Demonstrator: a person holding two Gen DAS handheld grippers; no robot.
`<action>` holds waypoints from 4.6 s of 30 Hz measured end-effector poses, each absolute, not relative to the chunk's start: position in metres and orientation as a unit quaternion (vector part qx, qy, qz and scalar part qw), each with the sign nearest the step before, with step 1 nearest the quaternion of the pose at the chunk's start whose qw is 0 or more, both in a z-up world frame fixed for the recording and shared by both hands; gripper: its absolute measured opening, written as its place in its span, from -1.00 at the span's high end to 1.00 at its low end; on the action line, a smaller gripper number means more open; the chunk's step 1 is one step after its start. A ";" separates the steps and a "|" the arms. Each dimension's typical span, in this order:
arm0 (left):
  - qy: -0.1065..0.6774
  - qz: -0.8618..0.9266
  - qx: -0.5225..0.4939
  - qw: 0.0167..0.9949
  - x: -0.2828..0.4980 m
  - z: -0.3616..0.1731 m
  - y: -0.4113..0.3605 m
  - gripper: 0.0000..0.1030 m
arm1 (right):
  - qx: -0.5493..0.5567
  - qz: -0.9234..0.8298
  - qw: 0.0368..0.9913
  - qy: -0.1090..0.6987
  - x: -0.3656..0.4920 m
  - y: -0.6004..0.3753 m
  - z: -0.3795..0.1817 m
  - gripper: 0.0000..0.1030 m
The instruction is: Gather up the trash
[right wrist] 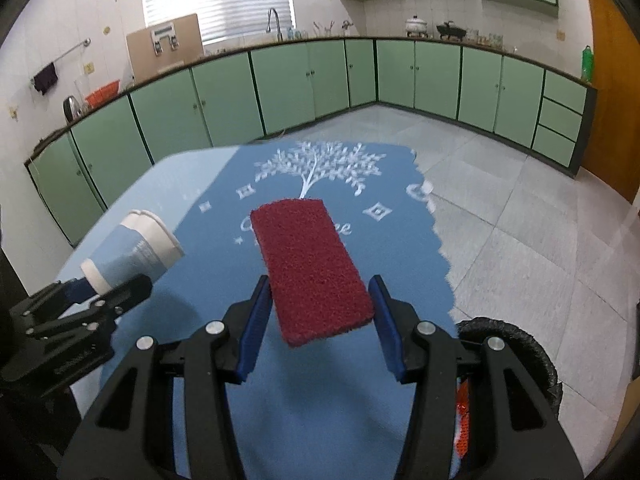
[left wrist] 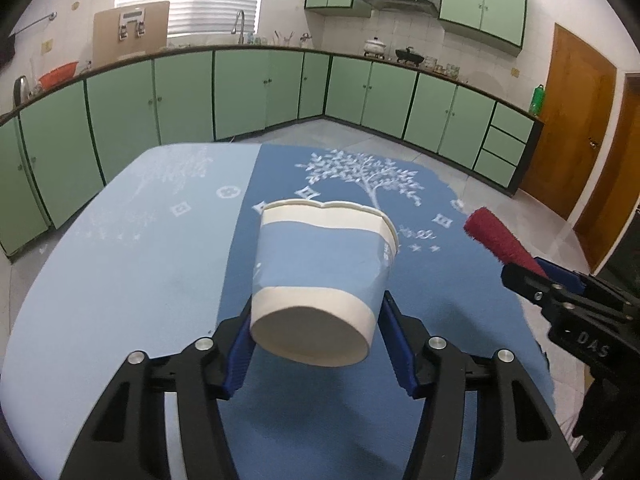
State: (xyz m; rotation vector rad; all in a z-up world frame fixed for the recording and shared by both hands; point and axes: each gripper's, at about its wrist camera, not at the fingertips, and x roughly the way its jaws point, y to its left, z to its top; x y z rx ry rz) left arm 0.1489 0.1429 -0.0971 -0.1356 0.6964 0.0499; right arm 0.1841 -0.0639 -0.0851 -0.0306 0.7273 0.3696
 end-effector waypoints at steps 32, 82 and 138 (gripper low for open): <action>0.327 -0.129 -0.005 0.936 0.143 -0.062 -0.030 -0.12 | 0.020 0.067 0.949 0.307 0.109 -0.245 -0.049 0.07; 0.357 -0.205 0.019 0.911 0.180 -0.085 -0.121 -0.74 | 0.078 -0.026 0.930 0.358 0.112 -0.344 -0.114 -0.80; 0.232 -0.117 -0.013 0.966 0.044 0.028 0.001 -0.88 | -0.007 0.095 0.973 0.210 0.008 -0.218 0.032 -0.90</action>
